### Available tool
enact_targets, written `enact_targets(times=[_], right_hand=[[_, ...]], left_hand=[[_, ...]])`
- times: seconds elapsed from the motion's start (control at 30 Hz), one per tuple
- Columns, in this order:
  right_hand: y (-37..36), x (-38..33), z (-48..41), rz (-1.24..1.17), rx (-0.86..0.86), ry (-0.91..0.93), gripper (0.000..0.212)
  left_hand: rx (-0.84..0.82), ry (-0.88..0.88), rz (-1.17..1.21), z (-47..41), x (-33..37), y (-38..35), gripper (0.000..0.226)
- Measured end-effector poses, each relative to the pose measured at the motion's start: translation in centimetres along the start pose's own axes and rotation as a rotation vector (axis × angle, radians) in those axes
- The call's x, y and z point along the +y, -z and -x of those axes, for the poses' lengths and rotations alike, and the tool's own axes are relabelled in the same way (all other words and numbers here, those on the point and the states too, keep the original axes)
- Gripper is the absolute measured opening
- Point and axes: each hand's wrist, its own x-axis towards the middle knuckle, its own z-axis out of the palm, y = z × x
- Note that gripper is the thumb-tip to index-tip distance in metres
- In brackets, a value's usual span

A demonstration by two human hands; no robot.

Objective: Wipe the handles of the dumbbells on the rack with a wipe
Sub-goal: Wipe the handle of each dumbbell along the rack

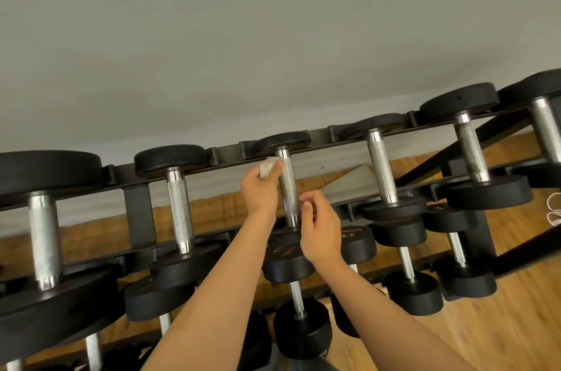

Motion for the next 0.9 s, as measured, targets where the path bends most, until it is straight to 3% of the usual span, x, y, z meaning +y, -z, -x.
enact_targets(times=[0.1, 0.23, 0.4, 0.63, 0.77, 0.9], right_hand=[[-0.1, 0.0, 0.0, 0.005, -0.003, 0.001, 0.031], [-0.1, 0.1, 0.0, 0.007, -0.010, -0.012, 0.019], [-0.1, 0.0, 0.1, 0.000, 0.001, -0.015, 0.034], [-0.1, 0.1, 0.0, -0.001, 0.001, -0.025, 0.025], [-0.1, 0.1, 0.0, -0.002, 0.001, -0.018, 0.030], [-0.1, 0.1, 0.0, 0.003, -0.006, -0.010, 0.034]], left_hand=[[-0.096, 0.020, -0.049, 0.5, -0.6, 0.4, 0.011], [-0.081, -0.036, -0.128, 0.3, -0.9, 1.9, 0.013], [-0.264, -0.018, -0.281, 1.5, -2.4, 2.1, 0.018], [-0.230, -0.090, -0.354, 1.3, -2.3, 2.4, 0.015], [-0.227, -0.118, -0.319, 1.5, -2.5, 3.9, 0.005], [-0.407, -0.004, -0.387, 2.2, -2.7, 4.3, 0.008]])
